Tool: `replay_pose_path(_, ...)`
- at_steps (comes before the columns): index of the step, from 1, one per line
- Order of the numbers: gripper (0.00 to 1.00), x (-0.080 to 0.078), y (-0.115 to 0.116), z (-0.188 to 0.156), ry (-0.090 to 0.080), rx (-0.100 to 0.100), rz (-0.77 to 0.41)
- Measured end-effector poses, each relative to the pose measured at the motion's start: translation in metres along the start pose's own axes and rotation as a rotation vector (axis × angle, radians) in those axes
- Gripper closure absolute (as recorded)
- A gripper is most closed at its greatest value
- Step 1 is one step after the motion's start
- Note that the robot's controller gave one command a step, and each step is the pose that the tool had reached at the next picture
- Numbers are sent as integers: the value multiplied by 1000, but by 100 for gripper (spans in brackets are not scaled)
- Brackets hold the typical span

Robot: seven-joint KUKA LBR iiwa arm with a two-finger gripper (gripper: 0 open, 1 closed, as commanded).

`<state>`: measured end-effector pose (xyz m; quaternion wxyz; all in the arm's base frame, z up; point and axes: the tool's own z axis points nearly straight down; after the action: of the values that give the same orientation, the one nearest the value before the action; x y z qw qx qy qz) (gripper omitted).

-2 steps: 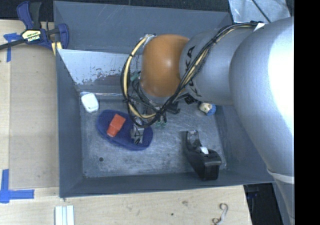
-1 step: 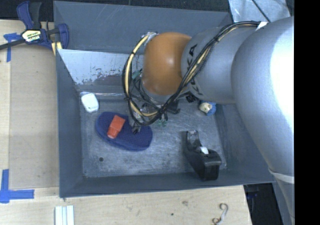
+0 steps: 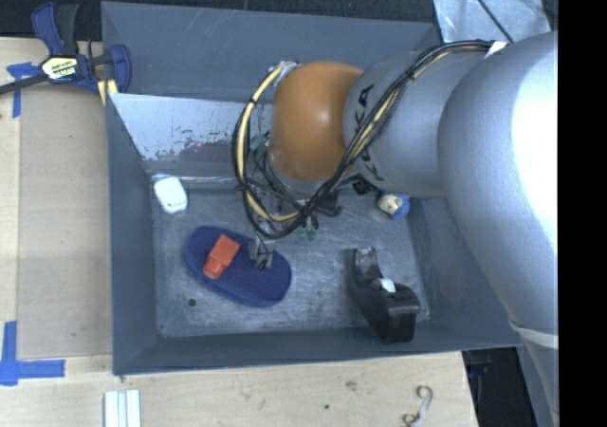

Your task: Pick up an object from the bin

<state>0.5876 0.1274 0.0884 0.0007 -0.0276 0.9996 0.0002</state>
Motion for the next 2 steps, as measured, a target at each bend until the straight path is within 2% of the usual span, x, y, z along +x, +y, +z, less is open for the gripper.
replay_pose_path(1,0,36,68,18,0,-1,-8)
replay_pose_path(2,0,78,114,17,-1,0,-123)
